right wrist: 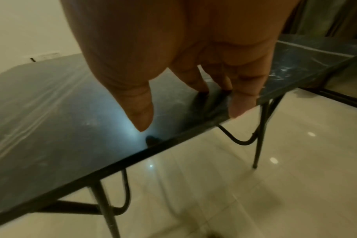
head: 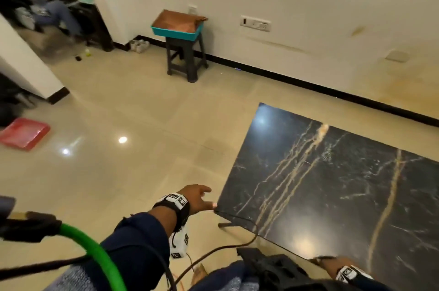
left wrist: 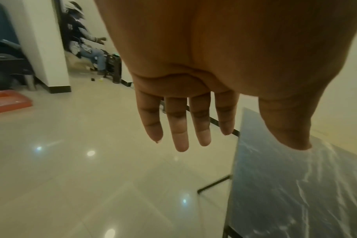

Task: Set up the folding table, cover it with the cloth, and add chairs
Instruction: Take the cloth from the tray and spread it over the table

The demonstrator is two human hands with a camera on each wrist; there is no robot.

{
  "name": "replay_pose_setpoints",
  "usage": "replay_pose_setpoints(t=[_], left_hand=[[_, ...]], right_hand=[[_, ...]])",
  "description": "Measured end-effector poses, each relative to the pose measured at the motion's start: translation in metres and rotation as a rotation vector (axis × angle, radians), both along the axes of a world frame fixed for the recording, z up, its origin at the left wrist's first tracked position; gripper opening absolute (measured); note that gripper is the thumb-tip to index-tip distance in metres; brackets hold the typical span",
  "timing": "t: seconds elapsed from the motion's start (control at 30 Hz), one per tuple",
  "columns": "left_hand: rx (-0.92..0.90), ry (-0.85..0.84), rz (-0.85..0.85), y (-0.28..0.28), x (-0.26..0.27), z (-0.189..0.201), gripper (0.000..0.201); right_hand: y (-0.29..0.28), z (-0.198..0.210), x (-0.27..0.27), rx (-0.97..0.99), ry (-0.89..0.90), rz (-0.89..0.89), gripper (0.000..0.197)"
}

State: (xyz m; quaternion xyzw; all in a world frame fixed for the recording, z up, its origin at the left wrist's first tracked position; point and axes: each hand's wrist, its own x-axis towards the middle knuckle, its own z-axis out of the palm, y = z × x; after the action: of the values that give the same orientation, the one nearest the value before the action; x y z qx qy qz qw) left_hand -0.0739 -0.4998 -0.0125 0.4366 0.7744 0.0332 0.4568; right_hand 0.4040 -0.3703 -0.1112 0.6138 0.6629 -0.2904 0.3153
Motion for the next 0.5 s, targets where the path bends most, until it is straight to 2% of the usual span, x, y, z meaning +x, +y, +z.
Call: replay_pose_setpoints(t=[0.03, 0.1, 0.13, 0.17, 0.2, 0.23, 0.3, 0.33, 0.43, 0.5], left_hand=[[0.008, -0.009, 0.038, -0.005, -0.016, 0.004, 0.080], [0.036, -0.016, 0.108, -0.016, -0.048, 0.006, 0.078], [0.049, -0.022, 0.139, -0.020, -0.059, 0.007, 0.077], [0.072, -0.032, 0.183, -0.024, -0.073, 0.007, 0.075], [0.091, -0.039, 0.215, -0.027, -0.084, 0.007, 0.074], [0.111, -0.046, 0.245, -0.029, -0.094, 0.006, 0.073], [0.144, -0.052, 0.307, -0.030, -0.118, 0.004, 0.070], [0.155, -0.058, 0.332, -0.028, -0.131, 0.002, 0.070], [0.177, -0.055, 0.341, -0.016, -0.173, 0.000, 0.069], [0.179, -0.048, 0.336, 0.001, -0.209, -0.004, 0.068]], right_hand=[[0.004, 0.007, -0.021, -0.033, 0.028, 0.051, 0.021], [0.007, 0.037, -0.076, -0.044, 0.068, 0.034, 0.021], [0.009, 0.050, -0.099, -0.016, 0.056, 0.023, 0.033], [0.019, 0.051, -0.121, 0.060, 0.042, 0.015, 0.056], [0.027, 0.045, -0.136, 0.086, 0.055, 0.000, 0.065], [0.035, 0.042, -0.153, 0.084, 0.089, 0.027, 0.055], [0.044, 0.046, -0.202, 0.067, 0.164, 0.098, 0.023], [0.050, 0.044, -0.228, 0.061, 0.186, 0.113, 0.017], [0.082, 0.001, -0.287, -0.024, 0.297, 0.064, 0.025], [0.111, -0.036, -0.326, -0.044, 0.386, 0.004, 0.050]])
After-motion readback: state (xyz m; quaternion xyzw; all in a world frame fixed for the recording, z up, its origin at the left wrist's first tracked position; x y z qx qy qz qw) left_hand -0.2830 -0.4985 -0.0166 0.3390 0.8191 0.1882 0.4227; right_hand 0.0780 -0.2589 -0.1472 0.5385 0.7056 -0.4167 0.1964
